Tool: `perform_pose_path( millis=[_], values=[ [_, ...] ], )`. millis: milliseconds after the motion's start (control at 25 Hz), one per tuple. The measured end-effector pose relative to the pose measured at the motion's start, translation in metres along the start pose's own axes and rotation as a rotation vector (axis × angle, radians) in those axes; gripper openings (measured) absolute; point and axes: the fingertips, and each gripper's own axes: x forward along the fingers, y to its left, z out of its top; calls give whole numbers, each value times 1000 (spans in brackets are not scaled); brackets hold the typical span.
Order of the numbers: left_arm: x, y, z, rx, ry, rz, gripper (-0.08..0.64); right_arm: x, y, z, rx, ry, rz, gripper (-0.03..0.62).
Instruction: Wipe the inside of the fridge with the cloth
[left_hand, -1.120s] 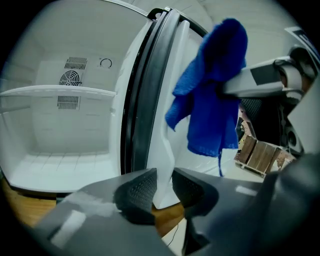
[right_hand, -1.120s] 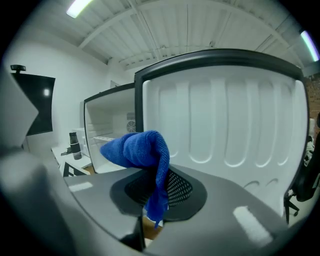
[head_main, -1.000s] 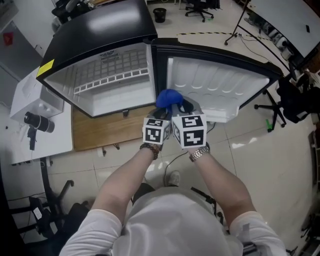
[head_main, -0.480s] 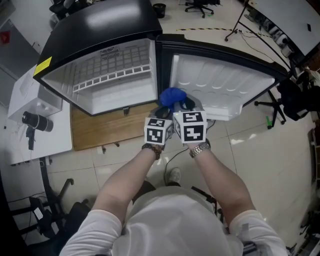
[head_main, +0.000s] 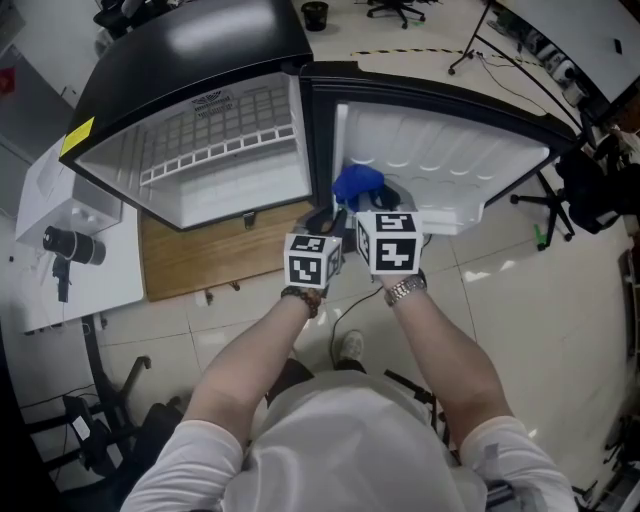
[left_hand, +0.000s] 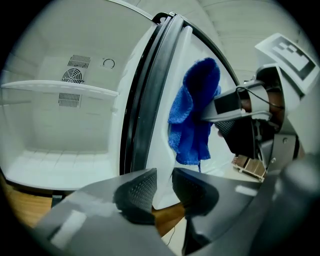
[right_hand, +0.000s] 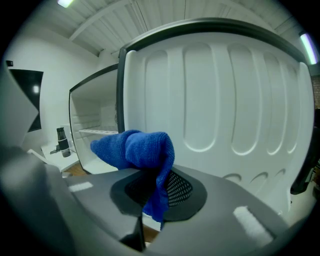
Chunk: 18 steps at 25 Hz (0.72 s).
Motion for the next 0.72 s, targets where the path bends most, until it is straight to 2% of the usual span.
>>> perform_pose_path(
  millis=[240,720],
  values=[
    [0,1,-1,7,-1,11,101,-9,-26,-8,18,2,-39,38],
    [0,2,-1,0,0,39,100,-41,-105,-22,62,9,-171,38]
  ],
)
